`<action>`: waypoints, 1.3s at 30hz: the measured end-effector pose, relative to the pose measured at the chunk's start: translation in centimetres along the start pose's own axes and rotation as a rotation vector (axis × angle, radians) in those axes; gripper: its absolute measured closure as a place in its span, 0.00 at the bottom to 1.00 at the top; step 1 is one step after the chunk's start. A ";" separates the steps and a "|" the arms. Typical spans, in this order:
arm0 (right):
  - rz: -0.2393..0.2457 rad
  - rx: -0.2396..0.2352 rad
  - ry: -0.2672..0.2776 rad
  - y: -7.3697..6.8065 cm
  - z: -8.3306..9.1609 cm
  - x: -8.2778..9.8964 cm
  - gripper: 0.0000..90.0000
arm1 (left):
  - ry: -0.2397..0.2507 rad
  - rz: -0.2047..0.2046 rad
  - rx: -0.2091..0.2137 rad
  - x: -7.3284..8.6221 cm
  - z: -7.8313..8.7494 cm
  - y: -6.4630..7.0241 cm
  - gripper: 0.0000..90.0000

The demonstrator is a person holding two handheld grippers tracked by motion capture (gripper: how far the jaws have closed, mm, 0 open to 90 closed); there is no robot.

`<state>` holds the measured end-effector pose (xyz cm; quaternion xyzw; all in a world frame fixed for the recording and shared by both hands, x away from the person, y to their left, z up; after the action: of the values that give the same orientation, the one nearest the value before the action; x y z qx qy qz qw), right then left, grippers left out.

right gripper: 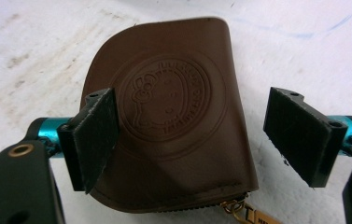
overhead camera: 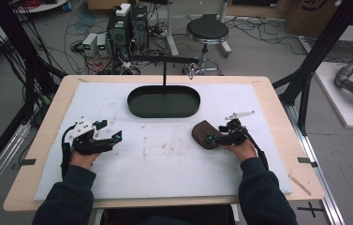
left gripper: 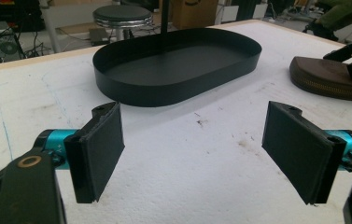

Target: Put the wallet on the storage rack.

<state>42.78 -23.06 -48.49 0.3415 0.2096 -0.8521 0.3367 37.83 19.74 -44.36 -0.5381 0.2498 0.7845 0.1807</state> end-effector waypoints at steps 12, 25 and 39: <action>0.017 -0.005 0.022 -0.5 1.1 -0.1 0.51 | -0.002 -0.002 0.002 -0.1 -0.1 0.2 0.23; 0.288 0.300 0.025 -1.1 5.0 -1.8 0.71 | 0.001 0.004 0.002 -0.2 -0.1 0.1 0.23; 0.383 0.331 0.080 -3.2 5.9 -2.2 0.69 | 0.011 0.007 0.006 -0.3 0.0 0.0 0.23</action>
<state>39.08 -23.32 -42.49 0.4589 0.0120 -0.7812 0.4231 37.91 19.72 -44.08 -0.5408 0.2552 0.7814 0.1781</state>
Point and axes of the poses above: each handheld gripper's, and its own axes: z roughly backward along the jaws, x roughly out of its underside, y roughly to its right, the point moved 6 cm from there along -z, roughly forward along the jaws, and after that the axes turned 8 degrees about z, right-handed, at the moved point
